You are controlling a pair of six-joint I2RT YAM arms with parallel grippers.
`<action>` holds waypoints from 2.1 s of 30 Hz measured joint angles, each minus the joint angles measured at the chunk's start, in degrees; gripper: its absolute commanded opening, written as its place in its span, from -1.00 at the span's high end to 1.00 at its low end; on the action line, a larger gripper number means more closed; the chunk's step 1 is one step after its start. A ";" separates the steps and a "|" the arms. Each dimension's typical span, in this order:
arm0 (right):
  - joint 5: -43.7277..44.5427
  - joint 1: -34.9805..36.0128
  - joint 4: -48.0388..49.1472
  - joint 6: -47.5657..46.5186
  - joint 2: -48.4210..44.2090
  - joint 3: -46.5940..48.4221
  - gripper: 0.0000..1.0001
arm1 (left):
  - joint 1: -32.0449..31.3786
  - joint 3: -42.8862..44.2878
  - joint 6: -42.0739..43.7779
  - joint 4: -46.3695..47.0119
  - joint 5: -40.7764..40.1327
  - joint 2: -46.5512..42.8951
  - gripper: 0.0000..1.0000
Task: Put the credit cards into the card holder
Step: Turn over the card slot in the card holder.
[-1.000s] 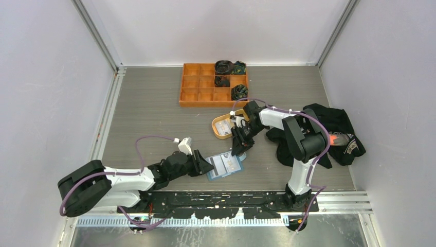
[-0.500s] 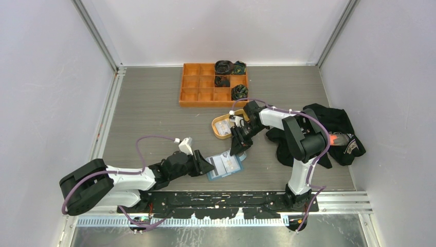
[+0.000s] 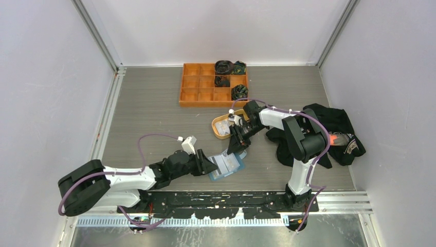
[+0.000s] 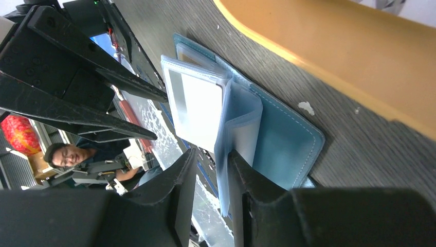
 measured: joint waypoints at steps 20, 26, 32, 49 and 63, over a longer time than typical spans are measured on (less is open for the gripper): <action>-5.46 1.18 -1.14 -1.38 -0.02 0.00 0.15 | -0.72 1.25 1.27 -11.19 -3.69 -14.27 0.12; -6.56 1.68 -1.55 -1.73 -0.02 0.00 0.25 | -1.62 3.08 1.90 -4.68 -2.12 -1.90 0.07; -6.62 1.68 -1.70 -2.03 -0.02 0.00 0.37 | -2.12 6.05 2.97 3.19 -0.76 6.62 -0.11; -7.04 2.08 -1.68 -1.99 -0.02 0.00 0.47 | -5.16 10.19 3.80 7.61 -4.02 12.66 -0.35; -7.21 2.38 -1.68 -1.99 -0.02 0.00 0.44 | -5.20 12.90 3.96 0.15 -7.41 14.36 -0.24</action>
